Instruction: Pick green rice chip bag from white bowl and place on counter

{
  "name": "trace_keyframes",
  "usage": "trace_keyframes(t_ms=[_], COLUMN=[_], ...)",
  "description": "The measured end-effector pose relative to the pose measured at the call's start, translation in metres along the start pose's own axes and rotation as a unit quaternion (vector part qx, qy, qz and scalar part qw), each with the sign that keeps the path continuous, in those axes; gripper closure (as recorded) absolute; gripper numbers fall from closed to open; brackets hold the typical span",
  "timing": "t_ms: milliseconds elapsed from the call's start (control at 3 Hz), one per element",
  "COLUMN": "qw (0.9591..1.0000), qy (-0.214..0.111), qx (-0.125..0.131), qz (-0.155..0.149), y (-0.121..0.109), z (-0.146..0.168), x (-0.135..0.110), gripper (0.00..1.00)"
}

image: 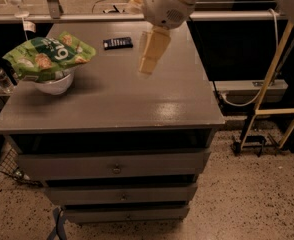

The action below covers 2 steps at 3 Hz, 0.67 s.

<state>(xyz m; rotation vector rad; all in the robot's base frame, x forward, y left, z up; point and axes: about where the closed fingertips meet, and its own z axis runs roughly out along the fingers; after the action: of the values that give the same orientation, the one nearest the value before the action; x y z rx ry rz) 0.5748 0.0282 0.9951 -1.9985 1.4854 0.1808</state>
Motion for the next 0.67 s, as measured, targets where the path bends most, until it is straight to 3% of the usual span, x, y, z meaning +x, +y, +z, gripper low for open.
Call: trace_keyframes(t_ms=[667], qw=[0.9934], qy=[-0.018], qx=[-0.044], qz=[-0.104], y=[-0.068], z=[0.078], x=[-0.039], gripper=[0.00])
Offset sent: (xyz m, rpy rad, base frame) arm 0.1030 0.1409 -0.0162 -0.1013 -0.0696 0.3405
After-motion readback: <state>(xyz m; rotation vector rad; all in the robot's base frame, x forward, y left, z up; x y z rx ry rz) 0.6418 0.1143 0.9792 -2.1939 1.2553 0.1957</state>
